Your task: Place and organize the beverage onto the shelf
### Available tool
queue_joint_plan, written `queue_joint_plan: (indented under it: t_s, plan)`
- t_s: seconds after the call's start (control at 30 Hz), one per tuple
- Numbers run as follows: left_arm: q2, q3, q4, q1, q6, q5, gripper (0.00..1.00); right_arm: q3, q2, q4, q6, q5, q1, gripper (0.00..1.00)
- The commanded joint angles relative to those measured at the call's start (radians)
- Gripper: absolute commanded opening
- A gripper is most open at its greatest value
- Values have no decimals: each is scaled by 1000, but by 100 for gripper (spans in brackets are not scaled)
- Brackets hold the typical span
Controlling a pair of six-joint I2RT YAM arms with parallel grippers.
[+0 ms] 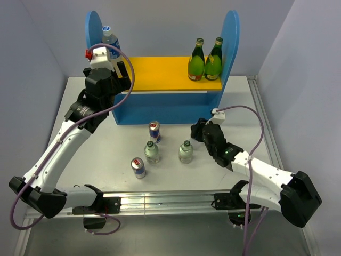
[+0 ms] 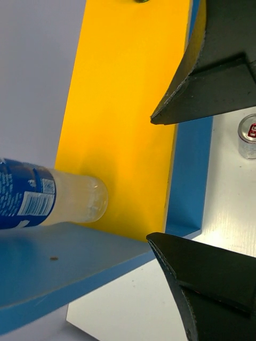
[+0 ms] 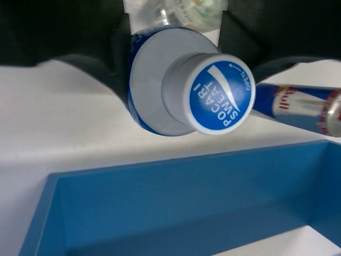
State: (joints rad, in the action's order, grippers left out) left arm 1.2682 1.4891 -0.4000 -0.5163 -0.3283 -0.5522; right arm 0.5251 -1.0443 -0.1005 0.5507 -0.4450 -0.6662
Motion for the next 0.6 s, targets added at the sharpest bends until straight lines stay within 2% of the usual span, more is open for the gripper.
queue_joint_plan:
  t_s: [0.0, 0.03, 0.07, 0.23, 0.4, 0.53, 0.57]
  plan:
    - [-36, -6, 44, -16, -5, -18, 89, 16, -26, 10, -28, -106, 1, 37]
    - [-41, -3, 44, -17, -5, -17, 88, 22, -33, 15, -31, -112, 0, 9]
    - [-41, -1, 40, -19, -5, -15, 88, 44, -33, 39, -31, -127, -1, 0]
    - [-61, 2, 26, -31, -9, -17, 89, 189, 22, 146, -75, -159, -30, 0]
    - [-75, -3, 26, -47, -3, -20, 89, 554, 24, 359, -113, -205, -67, 0]
    - [-92, -16, 33, -51, -5, -18, 90, 856, -83, 479, -164, -179, -90, 0]
    - [-95, -21, 39, -51, -5, -14, 90, 986, -114, 536, -184, -163, -95, 0]
